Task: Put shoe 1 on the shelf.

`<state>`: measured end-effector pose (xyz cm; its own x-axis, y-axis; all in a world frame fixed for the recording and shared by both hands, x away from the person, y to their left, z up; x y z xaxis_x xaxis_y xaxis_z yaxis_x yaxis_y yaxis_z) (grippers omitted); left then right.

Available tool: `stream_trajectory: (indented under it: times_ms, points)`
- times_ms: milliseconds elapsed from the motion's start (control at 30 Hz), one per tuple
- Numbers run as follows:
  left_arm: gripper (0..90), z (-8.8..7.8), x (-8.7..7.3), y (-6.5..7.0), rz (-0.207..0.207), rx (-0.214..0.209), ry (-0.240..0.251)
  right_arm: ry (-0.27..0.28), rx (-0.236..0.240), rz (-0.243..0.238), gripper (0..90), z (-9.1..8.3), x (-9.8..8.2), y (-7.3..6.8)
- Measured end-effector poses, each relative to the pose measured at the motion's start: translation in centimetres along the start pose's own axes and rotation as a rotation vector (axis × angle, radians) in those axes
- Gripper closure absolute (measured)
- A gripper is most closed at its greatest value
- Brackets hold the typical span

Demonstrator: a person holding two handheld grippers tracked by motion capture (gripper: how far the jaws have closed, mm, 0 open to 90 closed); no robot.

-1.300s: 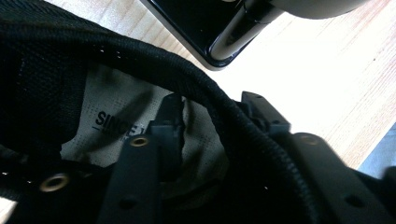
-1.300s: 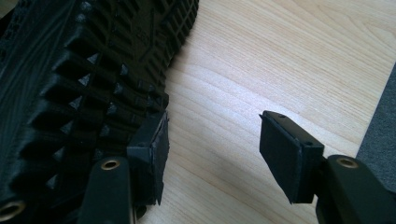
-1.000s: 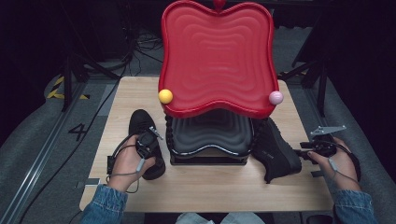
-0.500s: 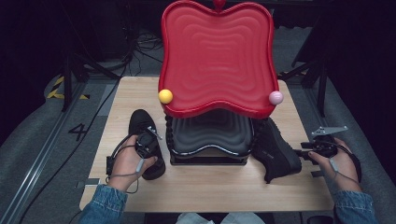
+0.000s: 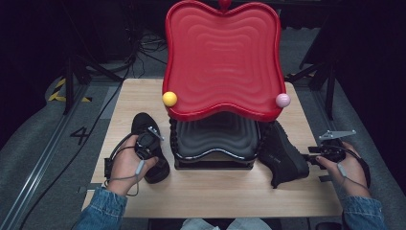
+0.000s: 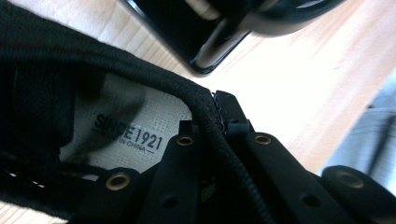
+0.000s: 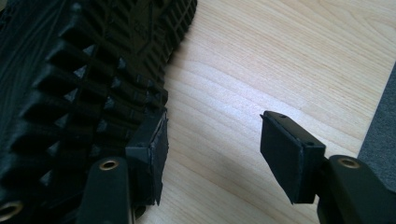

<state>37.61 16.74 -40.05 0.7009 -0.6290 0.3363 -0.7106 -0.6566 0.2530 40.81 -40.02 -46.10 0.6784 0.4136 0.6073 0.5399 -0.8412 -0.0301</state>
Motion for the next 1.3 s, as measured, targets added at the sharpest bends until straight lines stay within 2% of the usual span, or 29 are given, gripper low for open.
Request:
stream_trajectory:
  times_ms: [67,200,267,367,533,667,700,733,867,1100,1300]
  points:
    - [87.6,-0.8,0.2,0.4,-0.001,-0.001,-0.004,-0.008,0.001,0.005,42.5,0.0,-0.3,0.0]
    - [87.6,-2.5,0.7,0.9,0.025,0.036,-0.015,-0.007,0.002,0.003,42.6,0.0,-0.4,0.0]
    - [87.5,-3.9,1.0,1.3,0.034,0.037,-0.015,-0.002,-0.001,0.006,42.6,-0.2,-0.4,0.0]
    - [87.4,-4.8,1.2,1.6,0.028,0.024,-0.016,-0.005,0.002,0.007,42.5,-0.1,-0.4,0.0]
    - [86.9,-6.9,1.9,2.2,0.034,0.026,-0.016,-0.011,0.001,0.009,42.6,-0.1,-0.7,0.0]
    - [86.6,-8.1,2.3,2.6,0.057,0.027,-0.010,-0.011,0.001,0.009,42.7,-0.2,-0.7,-0.1]
    - [86.7,-8.9,2.5,3.0,0.066,0.024,-0.010,-0.011,0.003,0.006,42.8,-0.2,-0.8,-0.1]
    - [86.7,-8.9,2.5,3.0,0.066,0.024,-0.010,-0.011,0.003,0.006,42.8,-0.2,-0.8,-0.1]
    - [86.8,-10.7,3.1,3.7,0.093,0.039,-0.013,-0.023,0.004,-0.001,42.9,0.1,-0.8,-0.1]
    - [86.6,-12.8,3.9,4.5,0.108,0.045,-0.032,-0.022,0.010,-0.005,43.0,0.4,-0.5,0.2]
    - [86.7,-14.3,4.4,5.3,0.128,0.060,-0.026,-0.030,0.024,0.010,43.0,0.7,-0.8,0.3]
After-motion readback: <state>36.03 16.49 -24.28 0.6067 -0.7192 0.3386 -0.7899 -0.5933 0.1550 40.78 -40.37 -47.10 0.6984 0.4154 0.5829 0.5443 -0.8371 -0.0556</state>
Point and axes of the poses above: each handheld gripper's, and its own axes: z roughly forward along the jaws, x roughly out of its top, y roughly to its right, the point moved 3 cm from there along z, roughly forward along the jaws, and after that the axes turned 2 degrees about -x, right-handed, at the moved point
